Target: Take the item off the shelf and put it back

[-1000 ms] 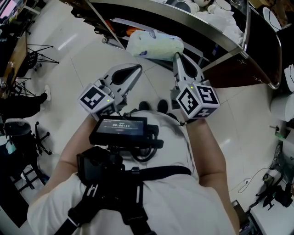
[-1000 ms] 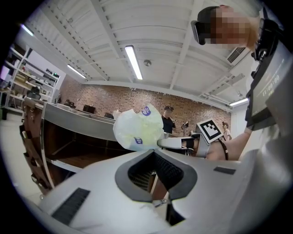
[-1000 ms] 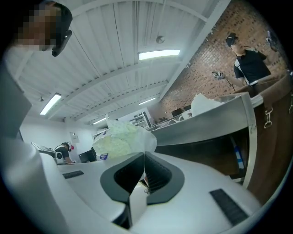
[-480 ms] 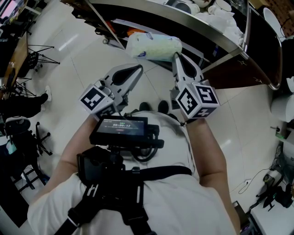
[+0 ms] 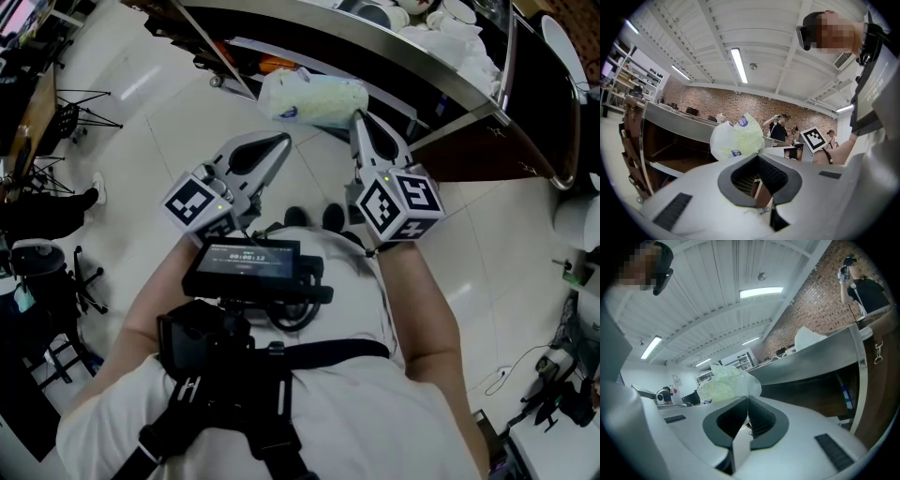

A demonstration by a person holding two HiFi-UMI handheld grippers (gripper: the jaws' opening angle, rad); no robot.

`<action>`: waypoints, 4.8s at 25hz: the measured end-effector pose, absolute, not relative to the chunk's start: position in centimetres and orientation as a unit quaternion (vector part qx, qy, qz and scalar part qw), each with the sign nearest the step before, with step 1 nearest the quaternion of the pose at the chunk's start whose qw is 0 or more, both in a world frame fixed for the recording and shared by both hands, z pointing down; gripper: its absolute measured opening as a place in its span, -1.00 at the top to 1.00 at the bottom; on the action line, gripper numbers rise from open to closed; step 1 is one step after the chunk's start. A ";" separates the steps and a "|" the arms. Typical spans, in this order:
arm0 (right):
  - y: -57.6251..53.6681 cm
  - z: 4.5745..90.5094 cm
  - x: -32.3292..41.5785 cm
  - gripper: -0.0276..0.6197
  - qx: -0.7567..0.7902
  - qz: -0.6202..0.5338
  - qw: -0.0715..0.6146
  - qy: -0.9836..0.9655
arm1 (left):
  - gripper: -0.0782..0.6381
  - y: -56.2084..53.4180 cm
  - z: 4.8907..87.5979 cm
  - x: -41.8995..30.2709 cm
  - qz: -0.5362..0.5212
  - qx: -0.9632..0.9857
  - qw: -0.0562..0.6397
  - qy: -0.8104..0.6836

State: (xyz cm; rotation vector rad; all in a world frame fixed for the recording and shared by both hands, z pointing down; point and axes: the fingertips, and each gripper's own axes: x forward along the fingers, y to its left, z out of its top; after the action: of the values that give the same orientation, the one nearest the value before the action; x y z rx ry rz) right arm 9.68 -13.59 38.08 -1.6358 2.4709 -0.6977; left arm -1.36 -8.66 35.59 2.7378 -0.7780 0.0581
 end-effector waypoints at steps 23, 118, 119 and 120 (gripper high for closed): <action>-24.0 55.3 15.7 0.88 -0.617 -0.287 -0.074 0.729 | 0.76 -10.9 43.6 -5.0 0.074 0.912 0.191 -0.356; -10.0 36.4 3.4 0.91 -0.444 -0.208 -0.030 0.871 | 0.76 -9.2 36.5 -3.4 0.027 0.944 0.138 -0.299; -9.9 36.4 3.1 0.91 -0.443 -0.209 -0.030 0.871 | 0.76 -9.1 36.5 -3.6 0.025 0.944 0.138 -0.298; -9.9 36.5 2.9 0.91 -0.443 -0.209 -0.031 0.871 | 0.76 -9.1 36.7 -3.9 0.023 0.944 0.139 -0.297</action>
State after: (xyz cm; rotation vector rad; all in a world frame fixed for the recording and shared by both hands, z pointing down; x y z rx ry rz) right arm 2.87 -9.93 36.46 -1.4212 2.7922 -0.6686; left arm -3.93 -9.11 36.65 2.7303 -0.8587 0.0665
